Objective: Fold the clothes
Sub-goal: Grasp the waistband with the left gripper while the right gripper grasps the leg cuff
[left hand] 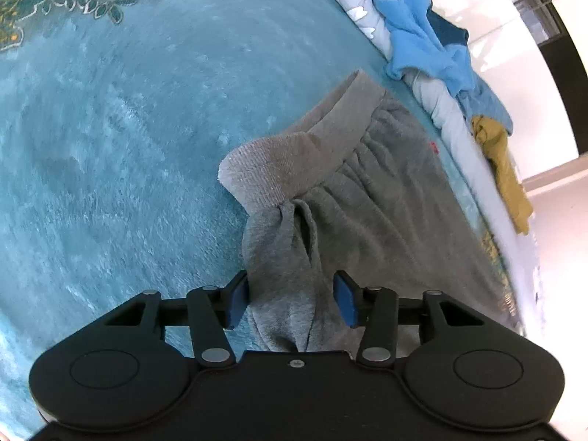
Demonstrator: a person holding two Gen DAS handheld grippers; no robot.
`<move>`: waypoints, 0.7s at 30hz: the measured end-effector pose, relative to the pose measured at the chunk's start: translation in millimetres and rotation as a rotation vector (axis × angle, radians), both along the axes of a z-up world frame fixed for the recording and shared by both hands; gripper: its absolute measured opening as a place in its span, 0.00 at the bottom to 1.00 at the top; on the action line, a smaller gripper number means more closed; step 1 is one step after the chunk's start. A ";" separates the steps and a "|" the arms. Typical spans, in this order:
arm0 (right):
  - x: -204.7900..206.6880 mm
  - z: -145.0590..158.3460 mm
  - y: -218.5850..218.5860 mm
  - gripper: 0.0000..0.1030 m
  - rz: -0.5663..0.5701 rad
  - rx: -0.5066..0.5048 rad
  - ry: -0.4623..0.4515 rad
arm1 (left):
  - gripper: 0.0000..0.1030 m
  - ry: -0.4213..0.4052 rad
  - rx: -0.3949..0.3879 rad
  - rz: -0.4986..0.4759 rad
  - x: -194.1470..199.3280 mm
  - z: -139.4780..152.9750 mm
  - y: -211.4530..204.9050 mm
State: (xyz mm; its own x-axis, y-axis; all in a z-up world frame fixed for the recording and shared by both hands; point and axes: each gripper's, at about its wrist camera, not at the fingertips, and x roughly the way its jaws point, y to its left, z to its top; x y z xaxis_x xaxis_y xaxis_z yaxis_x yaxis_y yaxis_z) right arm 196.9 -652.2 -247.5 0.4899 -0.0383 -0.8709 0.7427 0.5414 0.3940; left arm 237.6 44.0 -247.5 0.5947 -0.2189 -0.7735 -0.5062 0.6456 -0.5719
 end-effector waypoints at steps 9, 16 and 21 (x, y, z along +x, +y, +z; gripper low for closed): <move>1.1 14.8 1.9 0.04 0.012 -0.033 -0.029 | 0.12 -0.022 0.085 -0.043 -0.4 14.2 -6.6; 0.4 39.7 -2.2 0.04 0.002 -0.035 -0.080 | 0.11 -0.027 0.126 -0.074 2.8 35.5 -10.9; 6.0 62.0 -2.7 0.04 0.006 -0.050 -0.110 | 0.11 -0.024 0.119 -0.073 9.2 54.1 -7.5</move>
